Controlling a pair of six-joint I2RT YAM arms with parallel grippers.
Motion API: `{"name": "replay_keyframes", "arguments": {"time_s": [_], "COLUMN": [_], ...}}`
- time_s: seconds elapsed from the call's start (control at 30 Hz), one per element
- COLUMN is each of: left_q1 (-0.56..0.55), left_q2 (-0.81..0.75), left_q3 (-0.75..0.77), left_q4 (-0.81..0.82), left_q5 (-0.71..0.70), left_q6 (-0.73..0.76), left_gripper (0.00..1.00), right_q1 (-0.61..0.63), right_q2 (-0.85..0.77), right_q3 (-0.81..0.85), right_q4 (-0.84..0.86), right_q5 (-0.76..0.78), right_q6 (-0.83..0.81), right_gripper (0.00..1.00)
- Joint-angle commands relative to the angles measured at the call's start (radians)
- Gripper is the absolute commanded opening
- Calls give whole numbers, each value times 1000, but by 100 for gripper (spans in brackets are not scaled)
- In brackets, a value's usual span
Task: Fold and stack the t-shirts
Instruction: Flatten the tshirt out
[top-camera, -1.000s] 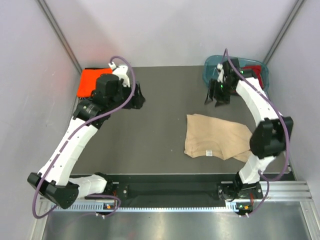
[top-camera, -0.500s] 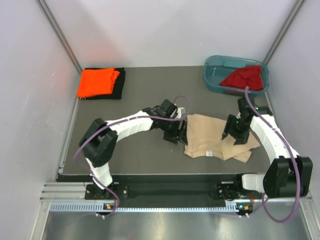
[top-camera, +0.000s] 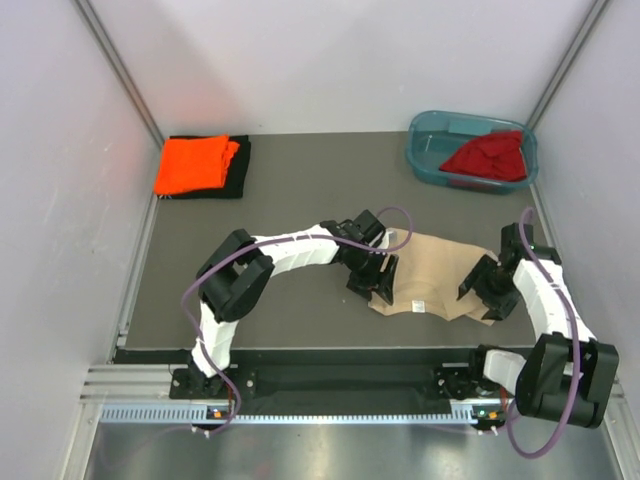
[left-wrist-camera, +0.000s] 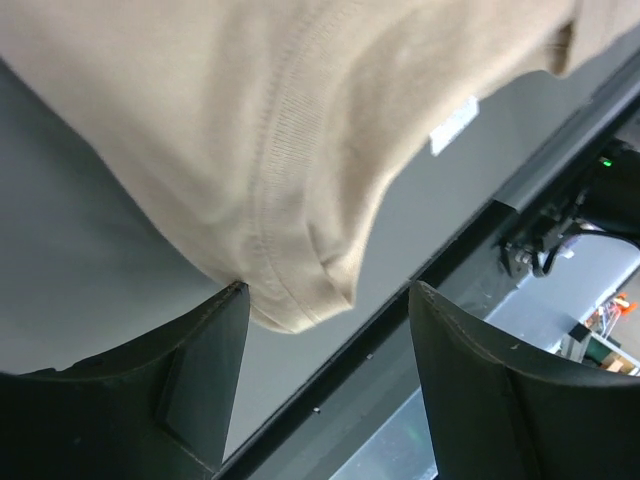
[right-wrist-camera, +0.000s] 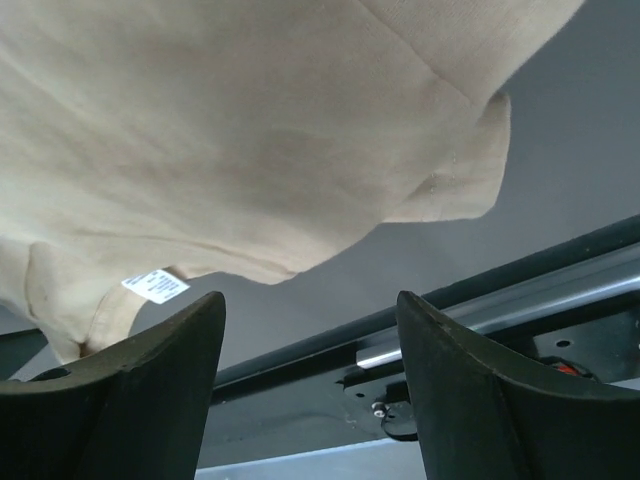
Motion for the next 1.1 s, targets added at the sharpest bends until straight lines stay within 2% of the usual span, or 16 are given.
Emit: {"name": "replay_keyframes", "arguments": {"time_s": [0.0, 0.17, 0.27, 0.33, 0.37, 0.4, 0.47, 0.6, 0.67, 0.9, 1.0, 1.07], "left_q1": [2, -1, -1, -1, -1, -1, -1, 4, 4, 41, 105, 142], "left_q2": [21, 58, 59, 55, 48, 29, -2, -109, -145, -411, -561, -645], "left_q3": [46, 45, 37, 43, 46, 49, 48, 39, 45, 102, 103, 106], "left_q4": [-40, -45, -26, -23, -23, -22, -23, -37, -58, -192, -233, -246], "left_q5": [-33, -38, -62, -71, -83, -93, -122, -247, -286, -545, -642, -689], "left_q6": [31, 42, 50, 59, 62, 65, 74, 88, 97, 137, 171, 188], "left_gripper": [69, 56, 51, 43, 34, 31, 26, 13, 0, 0, 0, 0], "right_q1": [-15, -13, -9, 4, 10, 16, 50, 131, 182, 442, 566, 694], "right_q2": [19, 33, 33, 41, 43, 43, 32, 21, 15, -143, -201, -208], "right_q3": [-47, -105, -134, -142, -144, -144, -145, -131, -95, 86, 186, 267], "right_q4": [87, 210, 260, 280, 285, 290, 300, 319, 294, 181, 165, 182], "right_q5": [-23, -59, -85, -112, -122, -132, -156, -159, -167, -242, -280, -306], "right_q6": [6, 9, 10, 12, 13, 18, 30, 47, 55, 162, 208, 242], "right_gripper": [69, 65, 55, 44, 40, 32, 24, 0, 0, 0, 0, 0]}}
